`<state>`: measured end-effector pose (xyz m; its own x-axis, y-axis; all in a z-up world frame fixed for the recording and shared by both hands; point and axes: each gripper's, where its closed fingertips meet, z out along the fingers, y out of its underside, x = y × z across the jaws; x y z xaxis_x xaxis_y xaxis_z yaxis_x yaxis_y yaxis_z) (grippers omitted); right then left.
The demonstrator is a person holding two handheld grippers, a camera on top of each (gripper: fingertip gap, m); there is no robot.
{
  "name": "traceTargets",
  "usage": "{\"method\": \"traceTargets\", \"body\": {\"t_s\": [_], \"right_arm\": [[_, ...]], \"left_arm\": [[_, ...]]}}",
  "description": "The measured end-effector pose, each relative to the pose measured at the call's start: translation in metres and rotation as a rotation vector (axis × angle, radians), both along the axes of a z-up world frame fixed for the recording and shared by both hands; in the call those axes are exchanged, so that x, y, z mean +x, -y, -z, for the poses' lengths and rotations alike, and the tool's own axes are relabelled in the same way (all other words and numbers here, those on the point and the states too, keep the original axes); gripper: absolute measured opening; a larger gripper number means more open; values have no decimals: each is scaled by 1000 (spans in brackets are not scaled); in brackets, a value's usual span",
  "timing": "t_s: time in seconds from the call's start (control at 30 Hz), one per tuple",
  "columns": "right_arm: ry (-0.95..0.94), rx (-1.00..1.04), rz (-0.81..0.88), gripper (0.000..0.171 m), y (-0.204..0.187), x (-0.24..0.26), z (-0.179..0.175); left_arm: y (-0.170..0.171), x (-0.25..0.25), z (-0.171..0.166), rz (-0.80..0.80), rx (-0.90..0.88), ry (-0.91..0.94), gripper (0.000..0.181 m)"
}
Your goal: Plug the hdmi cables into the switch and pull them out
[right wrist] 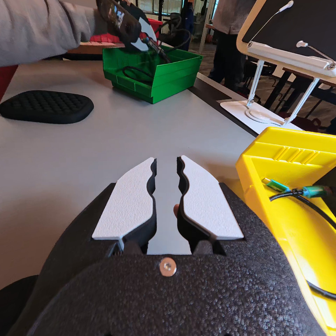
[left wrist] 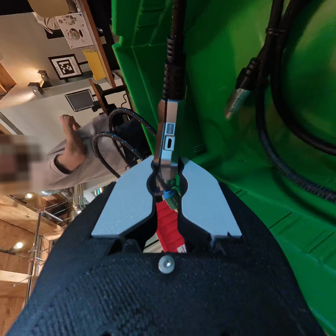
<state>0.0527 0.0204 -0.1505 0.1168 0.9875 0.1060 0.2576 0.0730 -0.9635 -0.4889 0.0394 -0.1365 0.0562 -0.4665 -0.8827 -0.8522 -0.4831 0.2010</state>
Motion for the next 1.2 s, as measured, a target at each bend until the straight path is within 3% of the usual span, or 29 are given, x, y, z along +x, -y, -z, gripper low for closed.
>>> {"method": "traceTargets", "body": {"t_s": [0.13, 0.33, 0.47, 0.6, 0.73, 0.9, 1.0, 1.1, 1.2], "right_arm": [[5, -20, -11, 21, 0, -5, 2], [-19, 20, -23, 21, 6, -18, -19], [-55, 82, -30, 21, 15, -32, -50], [-109, 215, -31, 22, 29, -51, -104], [-65, 434, -21, 24, 48, -76, -155], [112, 726, 6, 36, 55, -107, -181], [304, 795, 8, 43, 30, -112, -164], [402, 624, -63, 49, 14, -107, -130], [438, 665, -91, 25, 6, -98, -103]], "left_arm": [[12, 3, -36, -7, 37, 45, 21], [38, 26, -125, -1, 120, 102, 21], [48, 63, -184, 35, 239, 175, 21], [50, 116, -215, 95, 326, 231, 21], [42, 185, -206, 181, 319, 272, 22], [25, 284, -150, 325, 168, 332, 22], [20, 337, -118, 437, 90, 393, 22], [21, 376, -97, 533, 38, 504, 22], [29, 405, -81, 615, -19, 641, 21]]}}
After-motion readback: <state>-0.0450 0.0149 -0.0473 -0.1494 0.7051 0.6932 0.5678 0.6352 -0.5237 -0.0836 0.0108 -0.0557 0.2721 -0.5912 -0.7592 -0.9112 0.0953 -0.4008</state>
